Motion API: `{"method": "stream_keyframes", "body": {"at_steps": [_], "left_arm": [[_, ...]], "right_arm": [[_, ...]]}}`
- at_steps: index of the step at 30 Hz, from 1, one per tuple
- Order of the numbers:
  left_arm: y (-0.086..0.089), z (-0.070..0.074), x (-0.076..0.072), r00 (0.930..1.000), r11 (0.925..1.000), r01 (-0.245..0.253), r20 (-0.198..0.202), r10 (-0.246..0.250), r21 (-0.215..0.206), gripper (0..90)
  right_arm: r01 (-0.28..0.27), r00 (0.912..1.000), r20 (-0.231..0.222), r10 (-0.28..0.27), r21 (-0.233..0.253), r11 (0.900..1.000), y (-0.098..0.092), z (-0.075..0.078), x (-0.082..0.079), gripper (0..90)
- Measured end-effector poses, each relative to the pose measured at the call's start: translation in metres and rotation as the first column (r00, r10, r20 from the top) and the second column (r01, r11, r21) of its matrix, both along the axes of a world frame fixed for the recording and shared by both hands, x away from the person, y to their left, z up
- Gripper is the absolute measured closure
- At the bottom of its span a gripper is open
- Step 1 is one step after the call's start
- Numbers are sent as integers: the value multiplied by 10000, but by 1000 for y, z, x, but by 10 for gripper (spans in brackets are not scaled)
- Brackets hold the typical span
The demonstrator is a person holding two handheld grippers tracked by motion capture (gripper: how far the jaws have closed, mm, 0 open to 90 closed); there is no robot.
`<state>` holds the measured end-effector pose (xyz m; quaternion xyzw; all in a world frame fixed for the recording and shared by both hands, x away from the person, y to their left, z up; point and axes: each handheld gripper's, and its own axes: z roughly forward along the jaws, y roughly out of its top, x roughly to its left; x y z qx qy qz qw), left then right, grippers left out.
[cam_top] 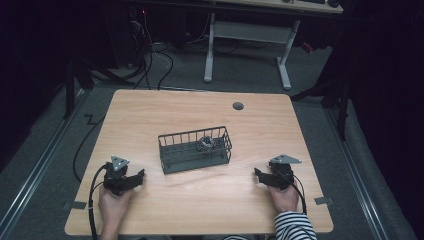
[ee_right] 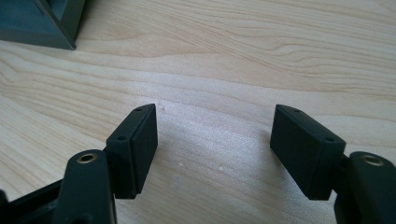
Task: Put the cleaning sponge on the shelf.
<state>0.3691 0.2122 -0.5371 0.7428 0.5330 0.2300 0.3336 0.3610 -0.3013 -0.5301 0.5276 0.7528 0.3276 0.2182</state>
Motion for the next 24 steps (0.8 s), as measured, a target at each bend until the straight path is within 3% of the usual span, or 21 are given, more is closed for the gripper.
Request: {"method": "stream_keyframes", "body": {"at_steps": [3,24], "left_arm": [[0,0,0,10000,10000,11,-11,-11,15,268],[0,0,0,10000,10000,3,0,-3,7,266]], "right_arm": [[-32,9999,117,36,-330,9995,3,-1,-1,320],[-27,9999,124,32,-355,9994,3,-1,-1,316]]}}
